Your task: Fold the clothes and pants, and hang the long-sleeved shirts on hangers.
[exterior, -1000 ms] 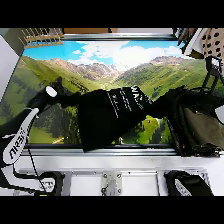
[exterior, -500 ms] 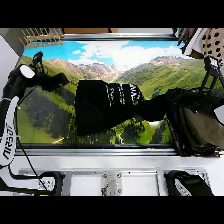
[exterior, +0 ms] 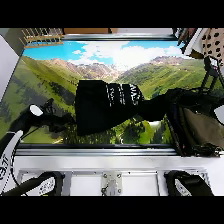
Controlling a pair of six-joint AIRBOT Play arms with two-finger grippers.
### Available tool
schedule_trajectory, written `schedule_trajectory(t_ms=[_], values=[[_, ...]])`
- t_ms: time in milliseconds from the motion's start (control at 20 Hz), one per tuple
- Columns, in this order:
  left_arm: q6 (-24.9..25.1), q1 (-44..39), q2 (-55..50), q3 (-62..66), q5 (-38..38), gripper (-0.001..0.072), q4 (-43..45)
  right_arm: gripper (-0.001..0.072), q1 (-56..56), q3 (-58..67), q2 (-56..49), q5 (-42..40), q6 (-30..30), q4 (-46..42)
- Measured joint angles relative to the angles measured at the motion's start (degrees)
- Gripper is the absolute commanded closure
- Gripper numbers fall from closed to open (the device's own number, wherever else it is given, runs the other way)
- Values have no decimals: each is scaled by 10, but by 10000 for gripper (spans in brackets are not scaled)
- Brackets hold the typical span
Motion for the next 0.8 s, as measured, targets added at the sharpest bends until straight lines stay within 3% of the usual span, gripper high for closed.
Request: schedule_trajectory(t_ms=[350, 550, 600, 650, 700, 800], values=[[1, -108, 9, -49, 103, 93, -41, 701, 0, 0, 0, 0, 0, 0], [-9, -131, -18, -35, 111, 96, -49, 701, 0, 0, 0, 0, 0, 0], [-10, -133, -27, -26, 105, 244, -49, 701, 0, 0, 0, 0, 0, 0], [-13, -135, -37, -15, 100, 536, -48, 701, 0, 0, 0, 0, 0, 0], [-13, -137, -45, -5, 99, 698, -45, 701, 0, 0, 0, -2, 0, 0], [-14, -137, -48, 21, 93, 700, -42, 701, 0, 0, -1, -12, -2, -1]])
